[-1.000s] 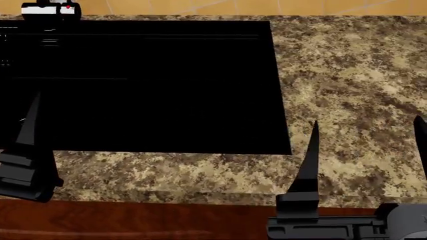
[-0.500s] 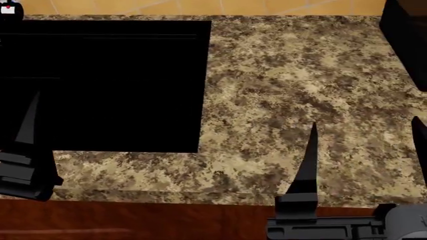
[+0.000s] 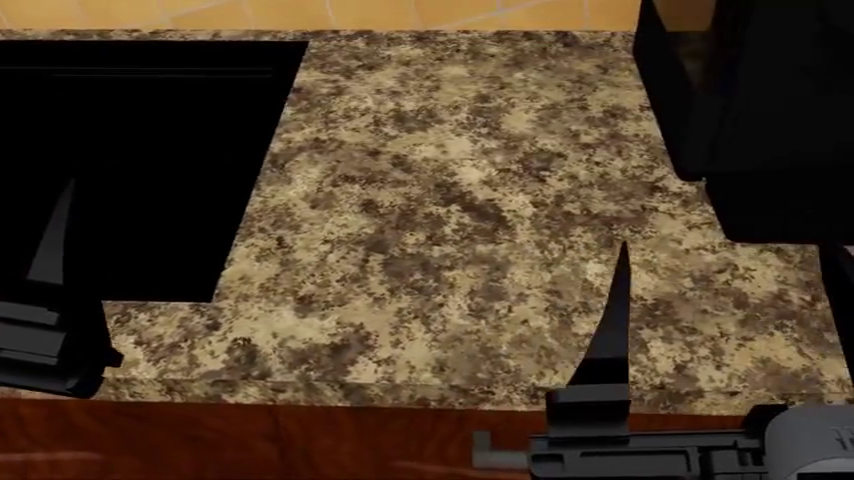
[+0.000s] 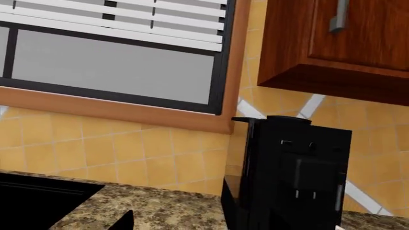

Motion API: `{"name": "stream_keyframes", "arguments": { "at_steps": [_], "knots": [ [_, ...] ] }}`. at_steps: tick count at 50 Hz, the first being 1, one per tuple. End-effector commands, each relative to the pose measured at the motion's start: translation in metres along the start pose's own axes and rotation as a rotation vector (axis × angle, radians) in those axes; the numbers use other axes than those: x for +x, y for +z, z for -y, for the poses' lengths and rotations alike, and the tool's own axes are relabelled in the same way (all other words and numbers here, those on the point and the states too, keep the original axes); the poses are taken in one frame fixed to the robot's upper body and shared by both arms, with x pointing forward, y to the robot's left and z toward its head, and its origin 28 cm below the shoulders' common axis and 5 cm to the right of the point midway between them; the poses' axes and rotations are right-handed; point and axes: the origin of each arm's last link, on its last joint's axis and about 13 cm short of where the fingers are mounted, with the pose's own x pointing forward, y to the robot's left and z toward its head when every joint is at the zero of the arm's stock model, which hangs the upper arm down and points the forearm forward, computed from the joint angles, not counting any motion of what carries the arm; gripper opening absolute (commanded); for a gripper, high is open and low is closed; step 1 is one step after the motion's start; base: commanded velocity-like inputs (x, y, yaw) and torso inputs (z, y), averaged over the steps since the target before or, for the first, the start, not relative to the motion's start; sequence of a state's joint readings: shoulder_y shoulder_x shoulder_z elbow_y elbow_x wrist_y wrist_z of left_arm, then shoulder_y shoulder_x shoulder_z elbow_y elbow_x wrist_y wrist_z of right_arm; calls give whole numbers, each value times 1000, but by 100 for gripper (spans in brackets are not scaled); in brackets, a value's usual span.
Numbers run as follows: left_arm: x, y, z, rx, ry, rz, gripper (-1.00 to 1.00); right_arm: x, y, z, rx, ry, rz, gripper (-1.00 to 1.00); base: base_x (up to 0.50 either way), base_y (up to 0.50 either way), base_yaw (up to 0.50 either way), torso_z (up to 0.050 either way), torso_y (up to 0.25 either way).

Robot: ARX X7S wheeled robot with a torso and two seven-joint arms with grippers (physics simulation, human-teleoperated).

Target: Place the eggs and milk next to the bowl.

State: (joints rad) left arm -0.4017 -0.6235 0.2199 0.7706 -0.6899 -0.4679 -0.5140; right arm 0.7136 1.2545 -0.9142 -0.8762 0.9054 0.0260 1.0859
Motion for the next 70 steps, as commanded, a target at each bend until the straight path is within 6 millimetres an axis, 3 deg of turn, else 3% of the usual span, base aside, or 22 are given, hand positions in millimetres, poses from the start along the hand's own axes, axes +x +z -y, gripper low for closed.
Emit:
{"name": "stream_keyframes", "arguments": {
  "at_steps": [1,59,70],
  "knots": [
    [6,1,-3,5,34,45,100,4,3,-1,17,19,43,100,-1,-500,0,0,0],
    [3,1,-6,1,52,52,100,7,2,-6,-1,42,33,100,-2,-500,0,0,0],
    [2,-1,-8,-2,63,48,100,8,3,-7,-9,44,34,100,0,-60,0,0,0]
  ]
}}
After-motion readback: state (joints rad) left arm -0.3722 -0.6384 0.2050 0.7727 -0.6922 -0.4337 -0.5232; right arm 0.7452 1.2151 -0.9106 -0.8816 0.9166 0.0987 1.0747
